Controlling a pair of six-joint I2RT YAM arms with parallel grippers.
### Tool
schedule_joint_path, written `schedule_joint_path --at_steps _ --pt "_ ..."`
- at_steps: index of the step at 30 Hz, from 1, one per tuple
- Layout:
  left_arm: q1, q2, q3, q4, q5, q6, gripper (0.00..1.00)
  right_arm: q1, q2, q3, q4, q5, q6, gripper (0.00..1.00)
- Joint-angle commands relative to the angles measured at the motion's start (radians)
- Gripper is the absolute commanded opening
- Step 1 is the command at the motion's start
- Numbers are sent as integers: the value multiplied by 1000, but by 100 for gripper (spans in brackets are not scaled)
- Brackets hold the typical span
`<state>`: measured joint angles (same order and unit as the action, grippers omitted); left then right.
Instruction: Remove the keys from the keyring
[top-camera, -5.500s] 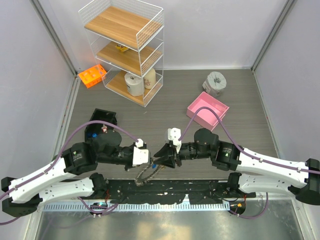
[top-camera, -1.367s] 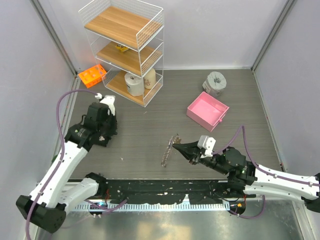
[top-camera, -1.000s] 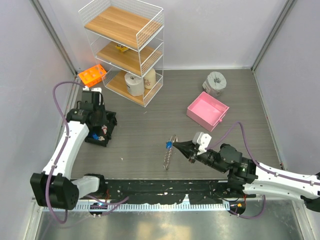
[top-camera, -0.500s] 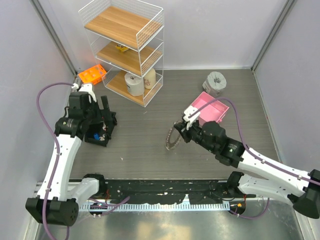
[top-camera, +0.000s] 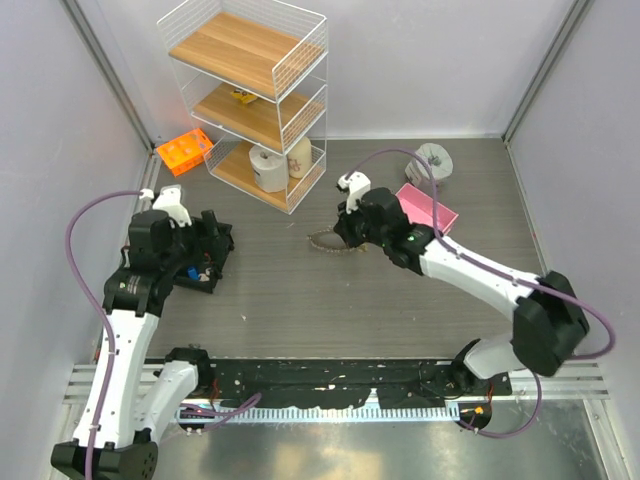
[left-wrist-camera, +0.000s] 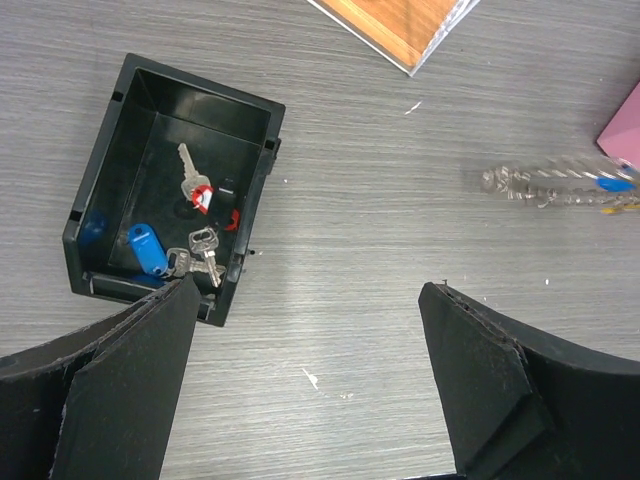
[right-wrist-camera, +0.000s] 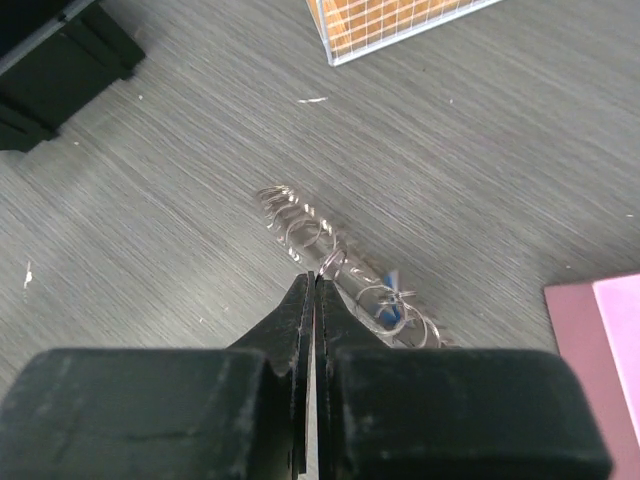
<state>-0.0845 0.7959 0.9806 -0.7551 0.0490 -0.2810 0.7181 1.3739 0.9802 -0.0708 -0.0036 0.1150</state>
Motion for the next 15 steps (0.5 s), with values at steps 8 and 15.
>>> schedule_joint_path --at_steps 8,15 --pt "2 -57 -63 74 78 -14 100 -111 245 288 -50 -87 101 69" --pt "2 -125 -123 147 114 -27 99 -111 -1 210 -43 91 51 95"
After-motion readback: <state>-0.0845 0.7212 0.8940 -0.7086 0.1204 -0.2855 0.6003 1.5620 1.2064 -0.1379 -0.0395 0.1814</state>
